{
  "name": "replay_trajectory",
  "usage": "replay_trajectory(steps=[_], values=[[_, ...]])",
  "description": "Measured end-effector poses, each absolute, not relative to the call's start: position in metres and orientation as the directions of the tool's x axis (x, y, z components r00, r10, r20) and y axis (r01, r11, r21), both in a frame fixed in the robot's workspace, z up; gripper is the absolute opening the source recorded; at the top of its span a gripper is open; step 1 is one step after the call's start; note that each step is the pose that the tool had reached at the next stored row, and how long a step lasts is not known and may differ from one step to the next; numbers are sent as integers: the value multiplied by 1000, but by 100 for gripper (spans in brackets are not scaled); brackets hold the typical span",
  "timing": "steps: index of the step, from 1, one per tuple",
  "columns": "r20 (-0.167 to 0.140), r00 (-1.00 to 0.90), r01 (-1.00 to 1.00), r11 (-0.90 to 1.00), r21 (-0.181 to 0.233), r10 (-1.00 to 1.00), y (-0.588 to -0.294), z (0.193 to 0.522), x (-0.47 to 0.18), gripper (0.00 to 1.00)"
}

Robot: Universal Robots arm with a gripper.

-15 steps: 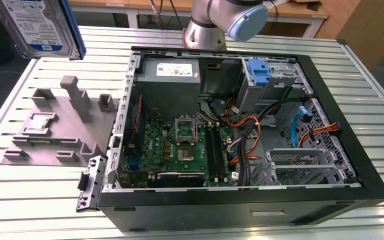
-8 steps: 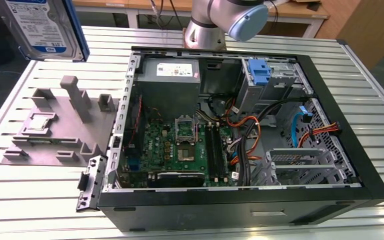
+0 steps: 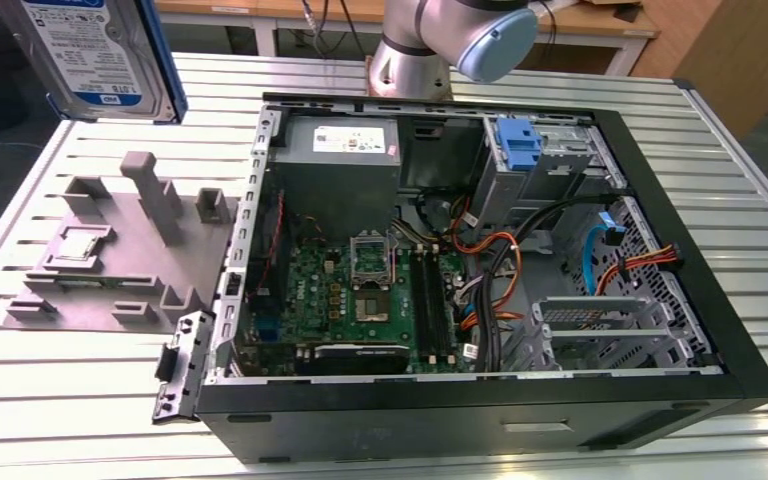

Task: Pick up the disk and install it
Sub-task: 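Pick up the disk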

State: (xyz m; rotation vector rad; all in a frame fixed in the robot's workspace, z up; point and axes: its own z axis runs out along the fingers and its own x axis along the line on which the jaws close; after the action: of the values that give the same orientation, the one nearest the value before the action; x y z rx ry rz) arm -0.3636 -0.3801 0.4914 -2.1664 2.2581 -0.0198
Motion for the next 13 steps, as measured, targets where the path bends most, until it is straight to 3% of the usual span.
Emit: replay_trajectory(steps=[13], values=[[0, -41, -999, 41, -18, -999, -380, 491, -357, 36]])
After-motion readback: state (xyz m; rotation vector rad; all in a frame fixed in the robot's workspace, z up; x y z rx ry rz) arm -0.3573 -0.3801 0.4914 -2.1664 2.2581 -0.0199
